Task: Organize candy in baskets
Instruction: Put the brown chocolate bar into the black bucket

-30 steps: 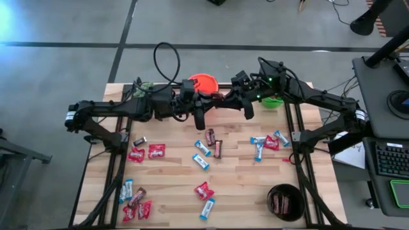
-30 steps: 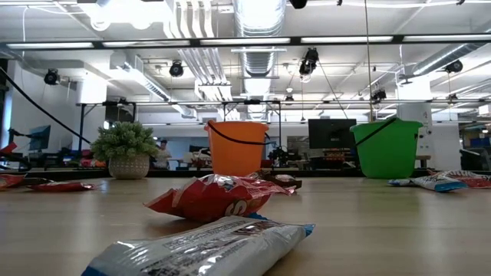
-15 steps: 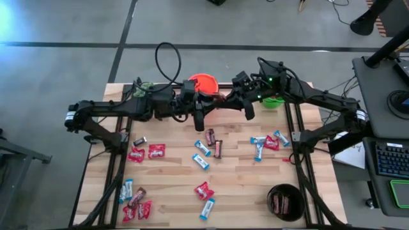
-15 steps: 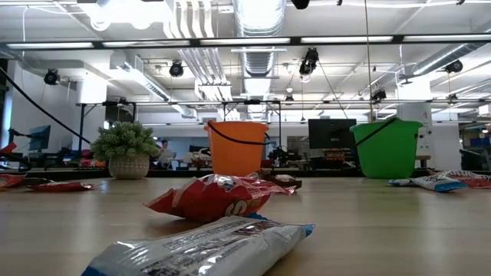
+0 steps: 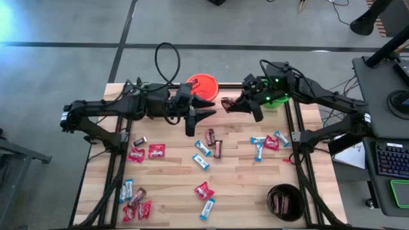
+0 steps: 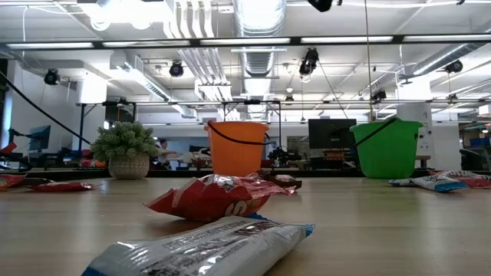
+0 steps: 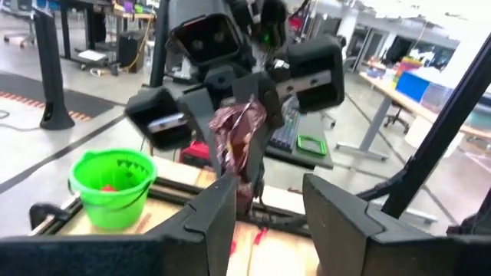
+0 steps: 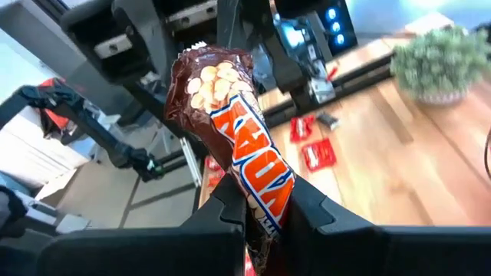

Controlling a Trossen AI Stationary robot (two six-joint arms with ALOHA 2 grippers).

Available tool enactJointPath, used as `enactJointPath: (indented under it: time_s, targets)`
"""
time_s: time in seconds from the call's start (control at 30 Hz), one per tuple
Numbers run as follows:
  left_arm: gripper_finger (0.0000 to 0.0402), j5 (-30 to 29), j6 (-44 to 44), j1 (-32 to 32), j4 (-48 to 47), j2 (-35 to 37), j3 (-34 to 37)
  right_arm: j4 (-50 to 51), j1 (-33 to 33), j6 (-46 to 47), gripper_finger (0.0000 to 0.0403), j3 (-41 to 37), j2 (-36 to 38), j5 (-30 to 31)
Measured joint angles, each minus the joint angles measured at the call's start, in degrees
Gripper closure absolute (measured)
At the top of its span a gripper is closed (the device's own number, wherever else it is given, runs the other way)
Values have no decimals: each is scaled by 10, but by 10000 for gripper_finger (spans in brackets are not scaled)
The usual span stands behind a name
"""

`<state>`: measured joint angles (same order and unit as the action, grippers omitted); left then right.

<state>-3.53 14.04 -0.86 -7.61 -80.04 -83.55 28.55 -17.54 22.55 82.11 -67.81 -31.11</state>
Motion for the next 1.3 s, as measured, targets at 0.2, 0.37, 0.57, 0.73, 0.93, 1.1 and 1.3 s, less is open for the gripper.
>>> enactJointPath:
  time_s: [0.2,0.37,0.57,0.73,0.93,1.1,1.3]
  targets:
    - [265,-1,-20,0,-28,11,0,77,0,24,374,0,25,-3]
    - [264,-1,-36,0,-51,17,0,148,1,69,374,0,52,-4]
    - [264,-2,-51,0,-75,21,0,201,19,116,374,0,86,-3]
    - [264,-2,-61,0,-111,23,0,238,51,151,374,0,107,18]
    - [264,-3,-76,0,-173,35,0,323,105,204,374,0,121,71]
    - [264,-3,-82,0,-225,54,0,363,161,257,374,0,123,122]
    - [264,-3,-93,0,-263,77,0,360,216,309,374,0,119,160]
